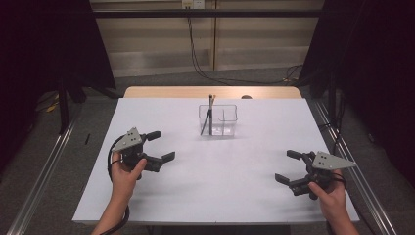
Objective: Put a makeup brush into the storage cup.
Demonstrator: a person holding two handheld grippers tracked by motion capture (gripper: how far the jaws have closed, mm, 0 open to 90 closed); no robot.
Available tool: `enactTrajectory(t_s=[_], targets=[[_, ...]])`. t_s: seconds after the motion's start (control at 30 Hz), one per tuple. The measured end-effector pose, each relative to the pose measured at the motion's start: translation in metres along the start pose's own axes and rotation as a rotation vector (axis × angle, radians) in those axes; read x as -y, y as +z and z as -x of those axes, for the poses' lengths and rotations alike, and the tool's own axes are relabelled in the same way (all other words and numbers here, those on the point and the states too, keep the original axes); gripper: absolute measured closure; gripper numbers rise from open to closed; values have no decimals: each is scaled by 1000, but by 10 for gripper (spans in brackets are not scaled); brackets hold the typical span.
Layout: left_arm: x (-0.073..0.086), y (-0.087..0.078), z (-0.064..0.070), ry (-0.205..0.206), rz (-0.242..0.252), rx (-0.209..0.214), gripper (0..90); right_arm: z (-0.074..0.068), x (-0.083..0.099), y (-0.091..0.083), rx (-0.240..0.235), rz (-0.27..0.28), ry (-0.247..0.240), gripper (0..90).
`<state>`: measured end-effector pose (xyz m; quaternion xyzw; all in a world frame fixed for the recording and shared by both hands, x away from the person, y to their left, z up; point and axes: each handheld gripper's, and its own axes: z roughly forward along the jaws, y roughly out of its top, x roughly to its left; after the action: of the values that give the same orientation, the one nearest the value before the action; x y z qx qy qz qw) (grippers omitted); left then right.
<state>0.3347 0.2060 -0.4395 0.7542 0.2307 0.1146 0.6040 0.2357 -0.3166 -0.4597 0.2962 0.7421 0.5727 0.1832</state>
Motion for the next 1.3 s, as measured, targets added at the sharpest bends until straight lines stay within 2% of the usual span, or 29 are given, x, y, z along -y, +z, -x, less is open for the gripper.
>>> enactTrajectory(t_s=[1.3], targets=[[21,-47,4,-27,-40,-37,14,-1,-1,1,0,-1,-6,27]])
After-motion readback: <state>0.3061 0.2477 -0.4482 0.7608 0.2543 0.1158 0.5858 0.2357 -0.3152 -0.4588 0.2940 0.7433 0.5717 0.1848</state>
